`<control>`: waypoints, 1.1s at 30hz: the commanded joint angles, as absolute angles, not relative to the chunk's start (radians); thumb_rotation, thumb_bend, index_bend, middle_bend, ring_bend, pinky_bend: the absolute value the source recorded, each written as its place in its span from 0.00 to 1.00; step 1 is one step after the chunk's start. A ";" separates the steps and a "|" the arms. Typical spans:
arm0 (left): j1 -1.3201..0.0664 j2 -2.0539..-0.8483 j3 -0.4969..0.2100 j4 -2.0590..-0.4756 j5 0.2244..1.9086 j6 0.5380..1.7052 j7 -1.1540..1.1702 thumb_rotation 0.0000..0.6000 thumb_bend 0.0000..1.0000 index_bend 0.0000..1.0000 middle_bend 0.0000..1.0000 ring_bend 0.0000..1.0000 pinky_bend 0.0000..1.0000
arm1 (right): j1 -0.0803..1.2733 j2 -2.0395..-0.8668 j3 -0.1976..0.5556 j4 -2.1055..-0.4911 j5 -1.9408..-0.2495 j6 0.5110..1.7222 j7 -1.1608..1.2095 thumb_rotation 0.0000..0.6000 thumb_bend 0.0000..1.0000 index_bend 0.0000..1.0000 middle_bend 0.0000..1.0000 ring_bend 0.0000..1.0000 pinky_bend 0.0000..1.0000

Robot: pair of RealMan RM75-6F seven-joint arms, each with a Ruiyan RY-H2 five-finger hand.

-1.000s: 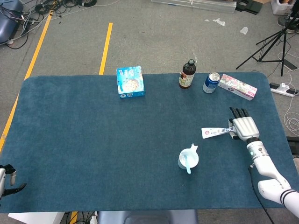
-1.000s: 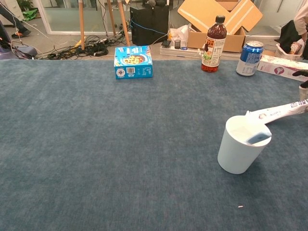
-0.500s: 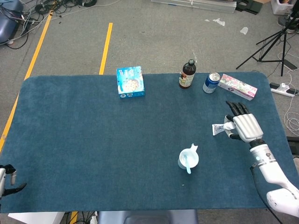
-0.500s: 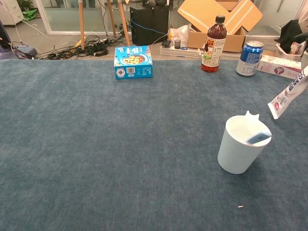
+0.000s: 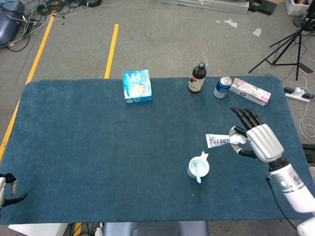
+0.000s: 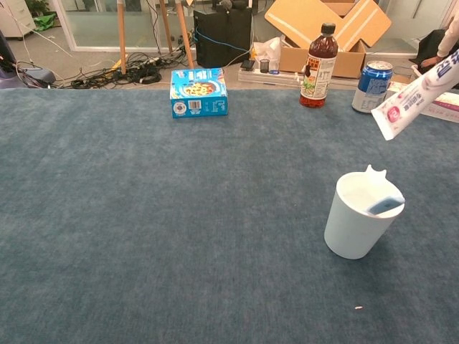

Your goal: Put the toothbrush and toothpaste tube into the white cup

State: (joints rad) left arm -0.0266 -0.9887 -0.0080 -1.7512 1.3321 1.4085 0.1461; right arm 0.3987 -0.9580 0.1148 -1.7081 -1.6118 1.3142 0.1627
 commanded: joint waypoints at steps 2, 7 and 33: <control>-0.027 -0.990 -0.009 -1.751 1.330 1.407 0.148 1.00 0.00 0.81 0.54 0.43 0.39 | 0.375 -0.913 0.086 -1.759 -1.682 1.351 0.214 1.00 0.36 0.61 0.00 0.00 0.00; -0.028 -0.990 -0.009 -1.750 1.327 1.405 0.150 1.00 0.00 0.81 0.54 0.43 0.39 | 0.370 -0.909 0.057 -1.773 -1.736 1.351 0.204 1.00 0.36 0.61 0.00 0.00 0.00; -0.025 -0.983 -0.009 -1.752 1.334 1.410 0.132 1.00 0.00 0.81 0.54 0.43 0.39 | 0.425 -0.997 0.015 -1.763 -1.729 1.209 0.121 1.00 0.36 0.61 0.00 0.00 0.00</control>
